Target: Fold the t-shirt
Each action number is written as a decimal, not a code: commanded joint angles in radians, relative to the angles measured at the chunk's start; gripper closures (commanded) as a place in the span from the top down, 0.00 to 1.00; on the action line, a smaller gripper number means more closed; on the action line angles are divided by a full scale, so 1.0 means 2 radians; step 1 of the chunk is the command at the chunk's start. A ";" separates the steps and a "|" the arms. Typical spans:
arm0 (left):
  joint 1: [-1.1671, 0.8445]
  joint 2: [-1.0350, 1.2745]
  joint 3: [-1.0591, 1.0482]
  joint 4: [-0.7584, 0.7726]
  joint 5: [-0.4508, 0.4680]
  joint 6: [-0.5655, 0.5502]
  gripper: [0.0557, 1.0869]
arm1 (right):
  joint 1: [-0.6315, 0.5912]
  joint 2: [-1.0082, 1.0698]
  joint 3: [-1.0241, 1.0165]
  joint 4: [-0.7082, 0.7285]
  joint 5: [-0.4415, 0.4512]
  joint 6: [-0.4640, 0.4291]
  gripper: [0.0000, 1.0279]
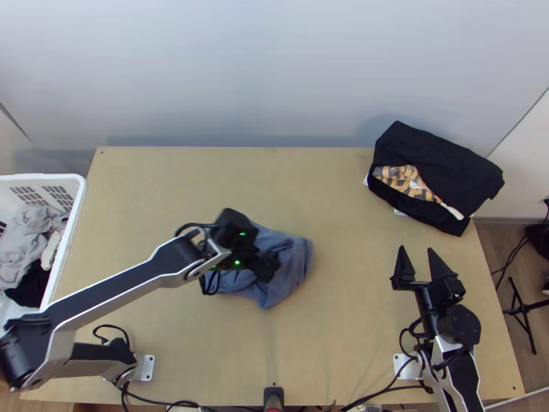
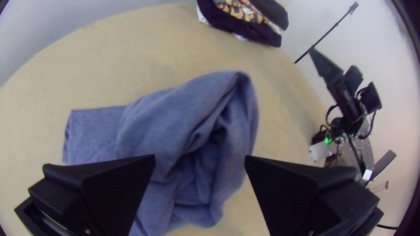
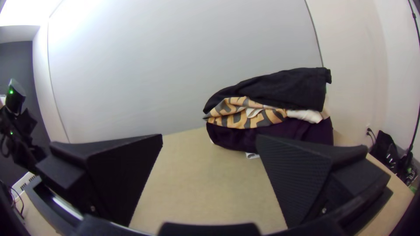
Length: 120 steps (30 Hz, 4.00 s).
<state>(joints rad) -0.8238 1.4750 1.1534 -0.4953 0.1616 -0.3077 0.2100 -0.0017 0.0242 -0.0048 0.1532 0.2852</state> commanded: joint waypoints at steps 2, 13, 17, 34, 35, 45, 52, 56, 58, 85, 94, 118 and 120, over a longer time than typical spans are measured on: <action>0.006 0.026 0.083 -0.115 -0.060 0.046 0.96 | 0.000 0.000 0.000 0.000 0.000 0.000 0.96; 0.210 -0.053 0.104 -0.166 -0.061 0.005 0.96 | 0.000 0.000 0.000 0.000 0.000 0.000 0.96; 0.296 -0.096 0.078 -0.176 -0.062 0.000 0.96 | 0.000 0.000 -0.001 0.000 0.000 0.000 0.96; 0.538 -0.275 -0.081 -0.223 -0.062 0.050 0.96 | 0.009 -0.001 -0.001 0.001 -0.008 -0.001 0.96; 0.542 -0.277 -0.086 -0.224 -0.062 0.050 0.96 | 0.009 -0.001 -0.001 0.002 -0.008 0.018 0.96; 0.532 -0.261 -0.143 -0.169 -0.056 0.058 0.96 | 0.013 0.016 0.025 -0.005 -0.034 -0.025 0.96; 0.485 -0.251 -0.186 -0.119 -0.056 0.034 0.96 | 0.090 0.248 0.204 -0.051 -0.041 -0.039 0.96; 0.468 -0.252 -0.200 -0.105 -0.056 0.022 0.96 | 0.138 0.386 0.345 -0.093 -0.039 -0.037 0.96; 0.468 -0.254 -0.210 -0.091 -0.056 0.020 0.96 | 0.172 0.456 0.420 -0.109 -0.035 -0.038 0.96; 0.464 -0.316 -0.251 -0.081 -0.057 -0.025 0.96 | 0.389 1.035 0.980 -0.360 -0.057 0.237 0.96; 0.464 -0.336 -0.251 -0.094 -0.057 -0.041 0.96 | 0.421 1.088 1.001 -0.403 -0.103 0.308 0.96; 0.472 -0.336 -0.260 -0.088 -0.057 -0.041 0.96 | 0.427 1.195 1.099 -0.399 -0.094 0.279 0.85; 0.472 -0.335 -0.259 -0.088 -0.057 -0.041 0.96 | 0.426 1.200 1.099 -0.390 -0.087 0.272 0.85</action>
<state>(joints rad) 0.1184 0.7998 0.6338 -0.6777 0.0475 -0.3893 1.0630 2.3695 2.2162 -0.8547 -0.0422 0.8749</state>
